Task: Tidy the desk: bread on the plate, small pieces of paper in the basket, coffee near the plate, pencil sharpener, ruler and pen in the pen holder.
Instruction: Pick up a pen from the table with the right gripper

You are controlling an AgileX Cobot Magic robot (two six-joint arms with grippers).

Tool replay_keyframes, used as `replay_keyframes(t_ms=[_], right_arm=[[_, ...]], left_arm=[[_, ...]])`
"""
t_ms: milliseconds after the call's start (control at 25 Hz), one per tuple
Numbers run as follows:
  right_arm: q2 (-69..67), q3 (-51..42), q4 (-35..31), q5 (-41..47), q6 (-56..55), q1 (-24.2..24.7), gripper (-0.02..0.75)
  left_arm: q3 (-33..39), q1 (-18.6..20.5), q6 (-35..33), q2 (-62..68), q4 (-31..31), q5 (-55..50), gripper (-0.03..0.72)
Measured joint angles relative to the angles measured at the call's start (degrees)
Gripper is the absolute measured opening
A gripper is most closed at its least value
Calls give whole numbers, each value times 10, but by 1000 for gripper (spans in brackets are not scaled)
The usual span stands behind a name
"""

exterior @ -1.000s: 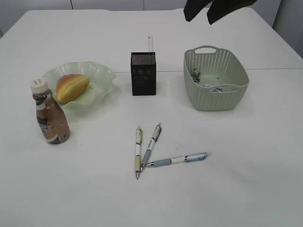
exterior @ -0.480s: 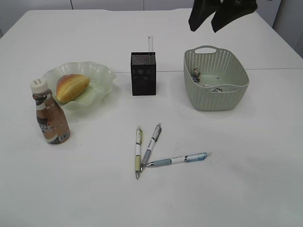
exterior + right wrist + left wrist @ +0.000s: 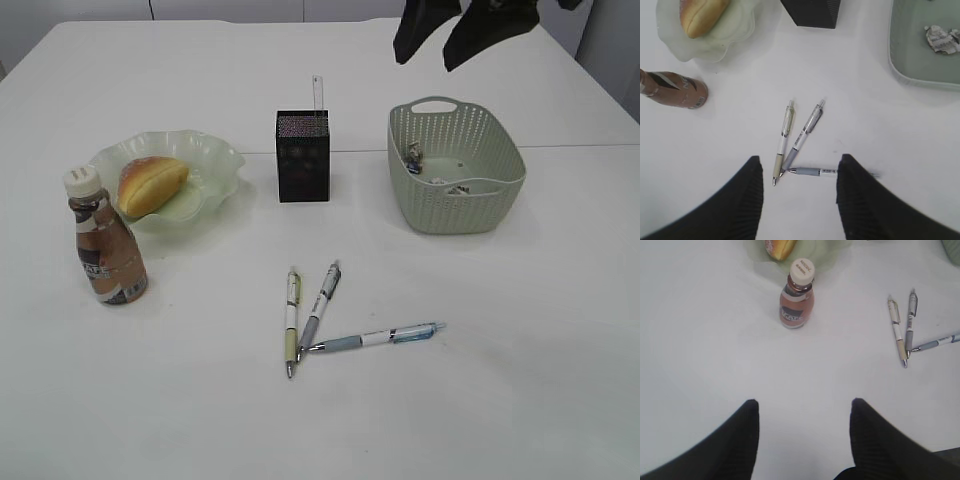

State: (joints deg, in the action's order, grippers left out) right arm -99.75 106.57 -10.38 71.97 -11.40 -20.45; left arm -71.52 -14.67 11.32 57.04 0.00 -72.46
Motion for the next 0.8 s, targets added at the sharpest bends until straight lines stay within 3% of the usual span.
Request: replay_keyframes(t_ms=[800], right_arm=[[-3,0,13,0,-152,-12,382]], left_arm=[[0,0,-1,0,0,0,416]])
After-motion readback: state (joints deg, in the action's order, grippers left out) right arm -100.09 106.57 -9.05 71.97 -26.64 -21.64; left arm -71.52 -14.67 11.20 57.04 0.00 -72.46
